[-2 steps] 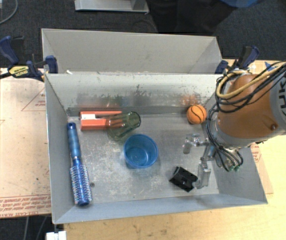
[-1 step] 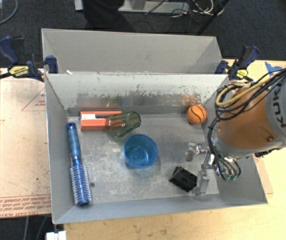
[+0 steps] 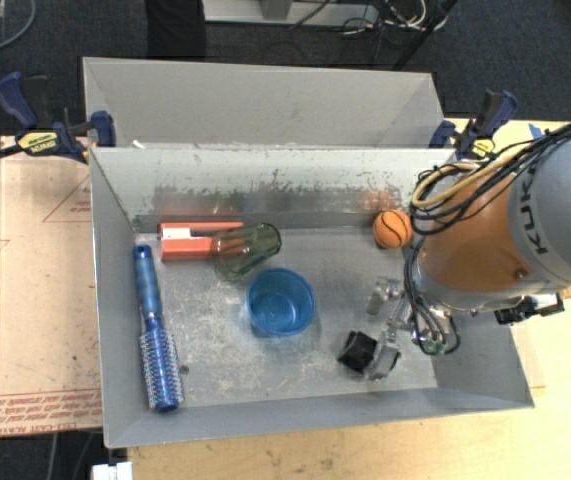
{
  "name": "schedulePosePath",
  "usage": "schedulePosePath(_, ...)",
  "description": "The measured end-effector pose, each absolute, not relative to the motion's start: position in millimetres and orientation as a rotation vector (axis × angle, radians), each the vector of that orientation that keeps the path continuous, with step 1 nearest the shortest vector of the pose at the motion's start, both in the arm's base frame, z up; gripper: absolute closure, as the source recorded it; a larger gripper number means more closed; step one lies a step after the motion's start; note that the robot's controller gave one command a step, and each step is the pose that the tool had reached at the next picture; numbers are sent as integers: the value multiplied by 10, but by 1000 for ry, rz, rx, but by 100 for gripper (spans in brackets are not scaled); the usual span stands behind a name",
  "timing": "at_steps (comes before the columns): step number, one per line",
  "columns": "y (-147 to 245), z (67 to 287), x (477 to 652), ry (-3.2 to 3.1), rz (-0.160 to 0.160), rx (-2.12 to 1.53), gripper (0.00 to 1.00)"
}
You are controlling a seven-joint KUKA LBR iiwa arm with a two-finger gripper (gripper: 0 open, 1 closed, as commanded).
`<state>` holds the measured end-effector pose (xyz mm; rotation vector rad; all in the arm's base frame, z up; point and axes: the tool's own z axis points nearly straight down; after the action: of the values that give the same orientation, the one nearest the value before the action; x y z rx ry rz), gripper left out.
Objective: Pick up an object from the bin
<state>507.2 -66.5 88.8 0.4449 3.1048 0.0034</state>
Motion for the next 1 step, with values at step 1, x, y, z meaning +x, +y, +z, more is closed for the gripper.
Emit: schedulePosePath(1,-25,698,5077,3144,6,-28,100)
